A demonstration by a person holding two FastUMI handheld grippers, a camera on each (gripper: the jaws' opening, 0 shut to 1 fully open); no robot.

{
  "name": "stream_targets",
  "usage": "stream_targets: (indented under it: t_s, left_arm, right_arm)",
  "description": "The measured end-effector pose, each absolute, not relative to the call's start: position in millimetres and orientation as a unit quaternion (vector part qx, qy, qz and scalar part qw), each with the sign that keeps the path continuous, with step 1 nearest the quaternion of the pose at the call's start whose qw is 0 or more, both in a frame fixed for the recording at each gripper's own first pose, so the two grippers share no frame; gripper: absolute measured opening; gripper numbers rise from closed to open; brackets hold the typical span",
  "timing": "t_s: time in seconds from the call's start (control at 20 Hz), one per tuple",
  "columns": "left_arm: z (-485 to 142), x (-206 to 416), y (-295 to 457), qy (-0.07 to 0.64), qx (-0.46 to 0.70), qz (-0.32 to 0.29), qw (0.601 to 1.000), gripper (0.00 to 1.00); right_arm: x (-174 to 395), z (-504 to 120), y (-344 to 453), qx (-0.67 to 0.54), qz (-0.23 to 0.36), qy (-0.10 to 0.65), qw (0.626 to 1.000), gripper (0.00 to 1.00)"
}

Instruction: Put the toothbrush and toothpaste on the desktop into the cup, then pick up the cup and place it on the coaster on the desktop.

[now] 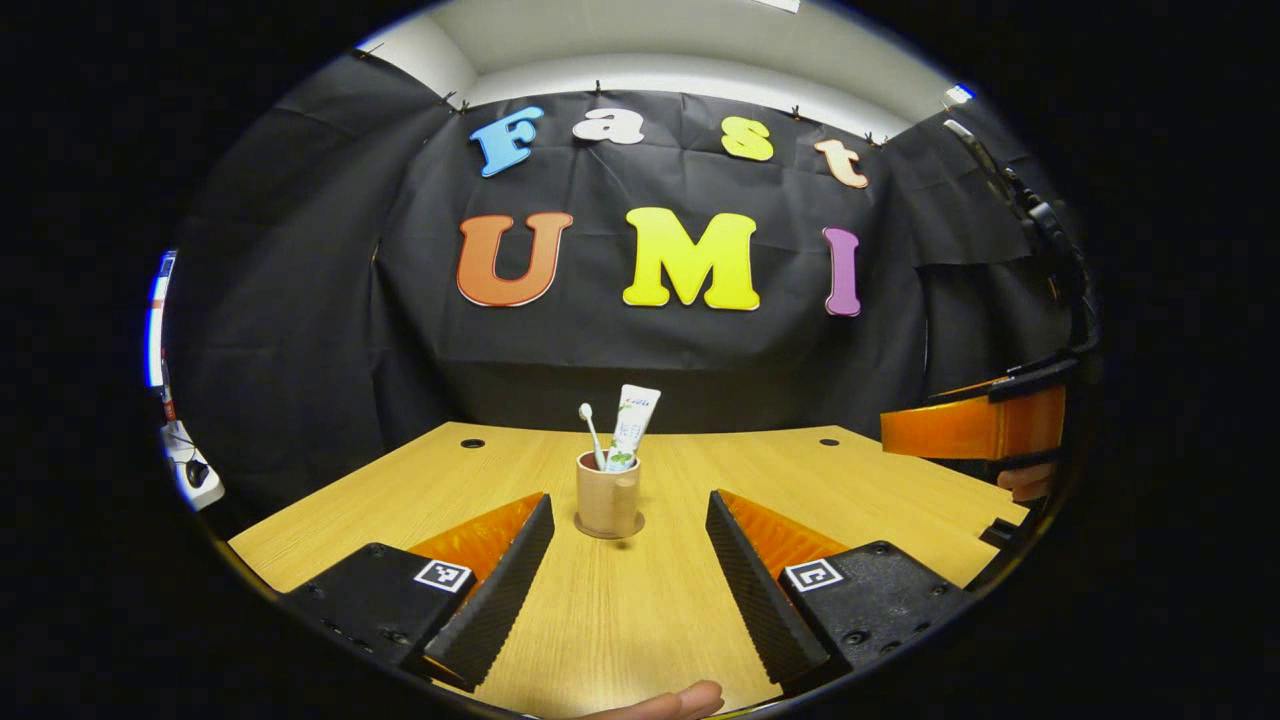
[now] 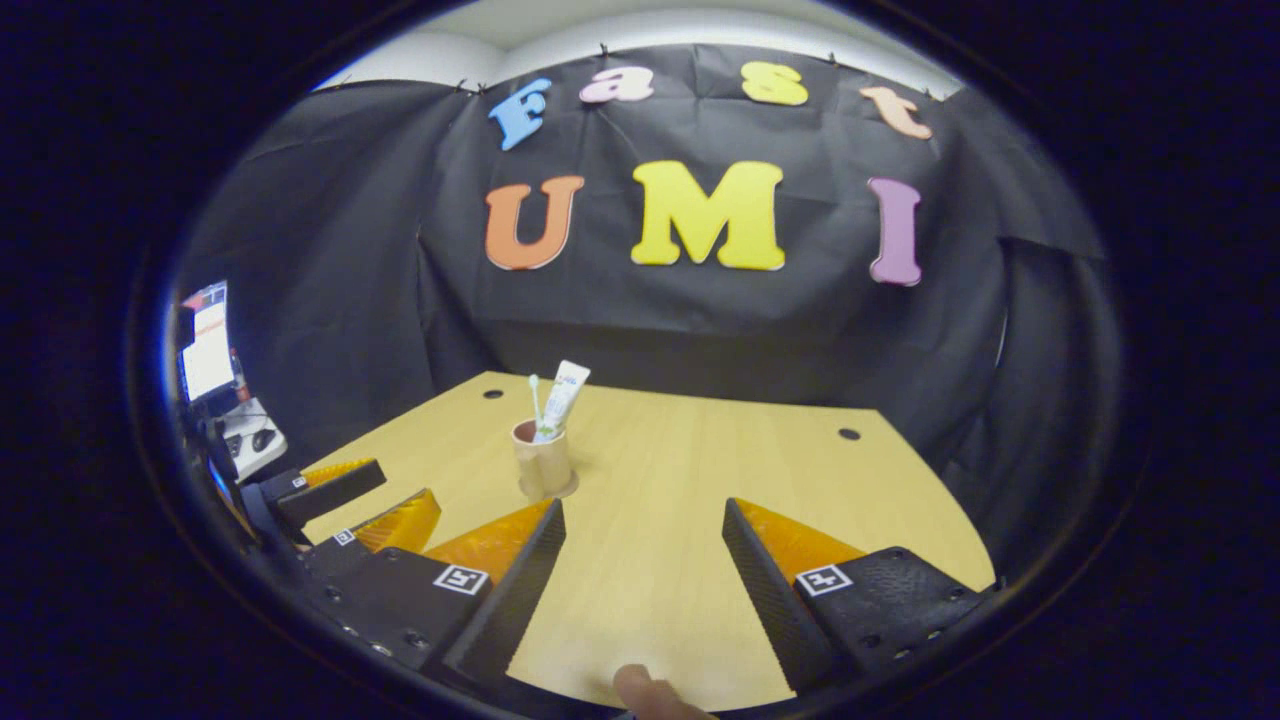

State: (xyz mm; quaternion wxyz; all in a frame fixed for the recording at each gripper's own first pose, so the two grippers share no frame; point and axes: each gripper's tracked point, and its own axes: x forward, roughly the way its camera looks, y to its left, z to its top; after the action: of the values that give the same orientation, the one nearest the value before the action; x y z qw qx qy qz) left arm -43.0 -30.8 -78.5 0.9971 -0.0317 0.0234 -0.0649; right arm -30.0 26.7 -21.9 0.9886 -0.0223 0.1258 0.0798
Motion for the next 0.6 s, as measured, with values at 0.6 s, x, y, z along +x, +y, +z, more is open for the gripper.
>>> stream_targets:
  t_s: [0.6]
  left_arm:
    - [-48.0,-141.4,-75.5,-0.018,-0.026,-0.093,0.995,0.97]
  right_arm:
    - [-136.2,-58.0,-37.2,0.041,-0.012,0.019,0.999,0.94]
